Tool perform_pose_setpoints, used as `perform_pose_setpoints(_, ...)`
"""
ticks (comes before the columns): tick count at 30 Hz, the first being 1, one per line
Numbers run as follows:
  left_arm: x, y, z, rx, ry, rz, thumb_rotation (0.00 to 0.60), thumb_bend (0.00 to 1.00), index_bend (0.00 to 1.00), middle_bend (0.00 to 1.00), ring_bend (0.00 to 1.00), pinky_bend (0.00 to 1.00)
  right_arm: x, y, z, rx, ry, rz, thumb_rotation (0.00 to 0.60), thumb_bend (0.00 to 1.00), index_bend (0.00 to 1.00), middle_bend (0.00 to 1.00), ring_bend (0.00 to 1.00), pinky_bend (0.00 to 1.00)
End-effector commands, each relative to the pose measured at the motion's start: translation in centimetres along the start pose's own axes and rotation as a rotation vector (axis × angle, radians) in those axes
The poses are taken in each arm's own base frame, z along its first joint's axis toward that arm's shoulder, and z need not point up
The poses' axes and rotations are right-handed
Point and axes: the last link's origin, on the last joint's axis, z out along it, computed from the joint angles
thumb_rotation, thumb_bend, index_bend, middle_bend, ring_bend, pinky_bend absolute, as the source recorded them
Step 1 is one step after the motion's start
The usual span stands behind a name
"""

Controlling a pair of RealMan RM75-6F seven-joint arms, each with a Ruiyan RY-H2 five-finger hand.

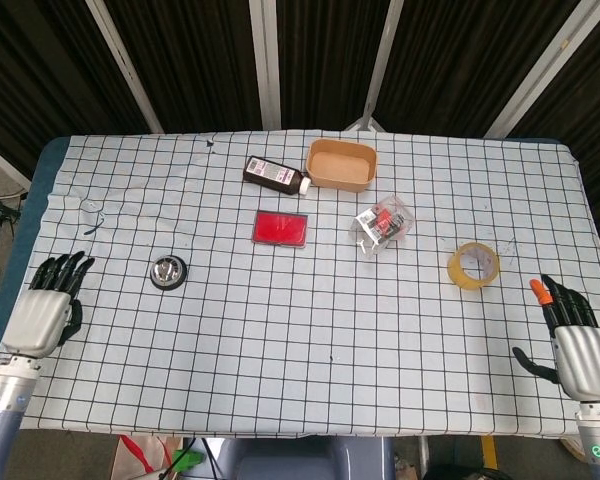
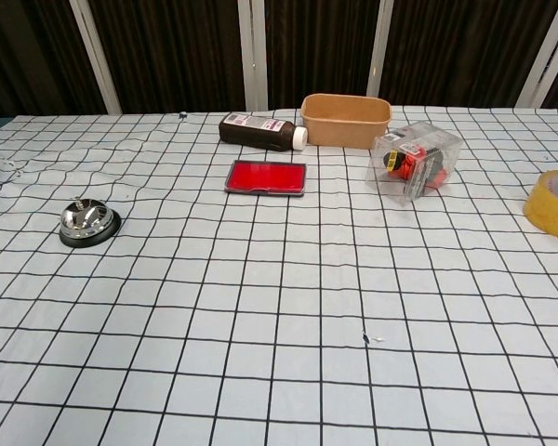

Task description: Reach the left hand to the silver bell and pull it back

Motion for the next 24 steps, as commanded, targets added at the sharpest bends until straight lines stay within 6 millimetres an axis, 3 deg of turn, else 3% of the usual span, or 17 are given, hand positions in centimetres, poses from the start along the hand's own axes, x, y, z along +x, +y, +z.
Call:
perform_pose_setpoints(1, -1.3, 1.2, 3.7, -0.057, -0.034, -0.007, 0.600, 1.00, 0.00, 0.02, 0.00, 0.00, 0.0, 0.0, 0.0, -0.001, 0.001, 0.000, 0.600, 0.25, 0.03, 0.03, 0.09, 0.10)
perform_pose_setpoints(8, -3.2, 3.5, 7.3, -0.114, -0.051, 0.020, 0.600, 1.00, 0.00, 0.02, 0.00, 0.00, 0.2, 0.2, 0.0, -0.003, 0.005, 0.010, 0.600, 0.25, 0.03, 0.03, 0.09, 0.10)
perform_pose_setpoints(13, -5.0, 5.4, 8.8, -0.144, -0.073, 0.030, 0.600, 1.00, 0.00, 0.02, 0.00, 0.01, 0.4, 0.3, -0.1, -0.005, 0.013, 0.021, 0.600, 0.25, 0.03, 0.03, 0.09, 0.10)
perform_pose_setpoints(24, -8.5, 7.1, 10.7, -0.144, -0.145, 0.076, 0.600, 1.00, 0.00, 0.02, 0.00, 0.00, 0.7, 0.5, -0.1, -0.007, 0.023, 0.034, 0.600, 0.25, 0.03, 0.03, 0.09, 0.10)
